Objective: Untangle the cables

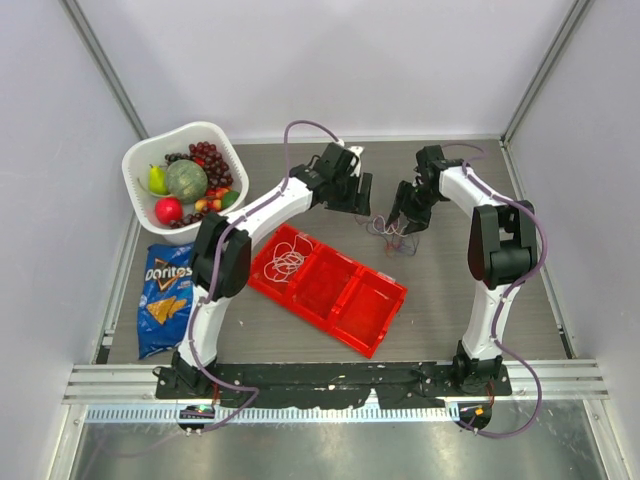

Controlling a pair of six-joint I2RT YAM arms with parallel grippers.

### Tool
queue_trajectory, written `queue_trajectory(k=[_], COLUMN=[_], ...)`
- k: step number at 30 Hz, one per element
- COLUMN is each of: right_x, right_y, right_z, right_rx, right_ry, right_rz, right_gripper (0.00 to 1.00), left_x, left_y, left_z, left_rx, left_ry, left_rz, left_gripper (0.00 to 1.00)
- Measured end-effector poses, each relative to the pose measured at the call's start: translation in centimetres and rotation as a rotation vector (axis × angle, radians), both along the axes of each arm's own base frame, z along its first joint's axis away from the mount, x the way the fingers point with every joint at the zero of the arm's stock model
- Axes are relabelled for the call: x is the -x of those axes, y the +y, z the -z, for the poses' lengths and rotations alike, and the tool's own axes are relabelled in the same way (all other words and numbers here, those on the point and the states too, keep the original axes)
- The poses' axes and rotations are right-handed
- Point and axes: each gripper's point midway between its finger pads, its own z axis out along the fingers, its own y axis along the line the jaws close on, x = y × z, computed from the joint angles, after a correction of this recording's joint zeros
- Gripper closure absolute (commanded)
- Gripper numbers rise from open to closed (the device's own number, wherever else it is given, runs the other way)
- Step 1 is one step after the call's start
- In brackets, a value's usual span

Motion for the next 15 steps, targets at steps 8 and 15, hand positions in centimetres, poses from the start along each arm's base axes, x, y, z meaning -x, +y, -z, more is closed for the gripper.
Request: queue_trajectory(k=[8,15], right_x=[0.5,0.7], right_y=[-0.1,-0.1], right_z=[0.1,0.1], right_rx=[0.003,0.006], right_ry=[0.019,0.027], right_rz=[0.0,-0.006], right_gripper=[0.44,0.44], left_x=[-1.8,-1.6], left_y=[1.2,0.1], left_z=[4.2,5.1], left_rx=[0.031,0.095], left_ry=[0.135,0.205], left_rz=[-0.098,-0.122], left_gripper=[0.46,0.45])
